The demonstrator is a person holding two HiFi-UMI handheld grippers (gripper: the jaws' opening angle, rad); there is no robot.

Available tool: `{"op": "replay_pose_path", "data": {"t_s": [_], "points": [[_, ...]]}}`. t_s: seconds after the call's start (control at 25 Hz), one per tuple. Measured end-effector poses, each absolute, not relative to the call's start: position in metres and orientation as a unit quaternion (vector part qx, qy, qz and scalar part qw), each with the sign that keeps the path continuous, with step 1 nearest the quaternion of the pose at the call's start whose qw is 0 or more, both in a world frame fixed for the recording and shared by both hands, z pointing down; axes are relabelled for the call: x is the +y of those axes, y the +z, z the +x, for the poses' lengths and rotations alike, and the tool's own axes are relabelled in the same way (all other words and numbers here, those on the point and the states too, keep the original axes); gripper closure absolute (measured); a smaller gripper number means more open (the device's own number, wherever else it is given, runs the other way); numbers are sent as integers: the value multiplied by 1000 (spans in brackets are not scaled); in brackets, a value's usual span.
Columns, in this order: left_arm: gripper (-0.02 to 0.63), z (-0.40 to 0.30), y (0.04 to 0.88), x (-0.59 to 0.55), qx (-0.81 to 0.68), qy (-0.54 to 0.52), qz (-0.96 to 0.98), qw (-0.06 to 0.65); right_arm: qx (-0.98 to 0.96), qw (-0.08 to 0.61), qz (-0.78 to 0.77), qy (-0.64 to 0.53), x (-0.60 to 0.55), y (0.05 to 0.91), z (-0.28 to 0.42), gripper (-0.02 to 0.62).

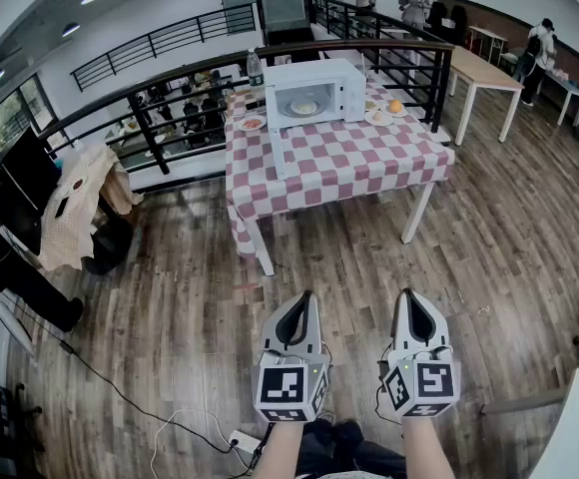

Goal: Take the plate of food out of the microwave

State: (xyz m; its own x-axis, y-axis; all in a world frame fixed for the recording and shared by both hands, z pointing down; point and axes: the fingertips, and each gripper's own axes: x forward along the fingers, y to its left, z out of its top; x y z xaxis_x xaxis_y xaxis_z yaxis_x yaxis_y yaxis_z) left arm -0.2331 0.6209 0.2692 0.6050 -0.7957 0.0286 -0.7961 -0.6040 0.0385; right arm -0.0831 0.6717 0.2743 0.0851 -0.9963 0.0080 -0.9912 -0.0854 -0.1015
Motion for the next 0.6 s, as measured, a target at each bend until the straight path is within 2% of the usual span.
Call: {"op": "replay_pose_path", "data": {"t_s": [0.6], "points": [[595,-221,274,626,-452,16,892,23,679,34,-732,-45,680,279,-64,603]]}}
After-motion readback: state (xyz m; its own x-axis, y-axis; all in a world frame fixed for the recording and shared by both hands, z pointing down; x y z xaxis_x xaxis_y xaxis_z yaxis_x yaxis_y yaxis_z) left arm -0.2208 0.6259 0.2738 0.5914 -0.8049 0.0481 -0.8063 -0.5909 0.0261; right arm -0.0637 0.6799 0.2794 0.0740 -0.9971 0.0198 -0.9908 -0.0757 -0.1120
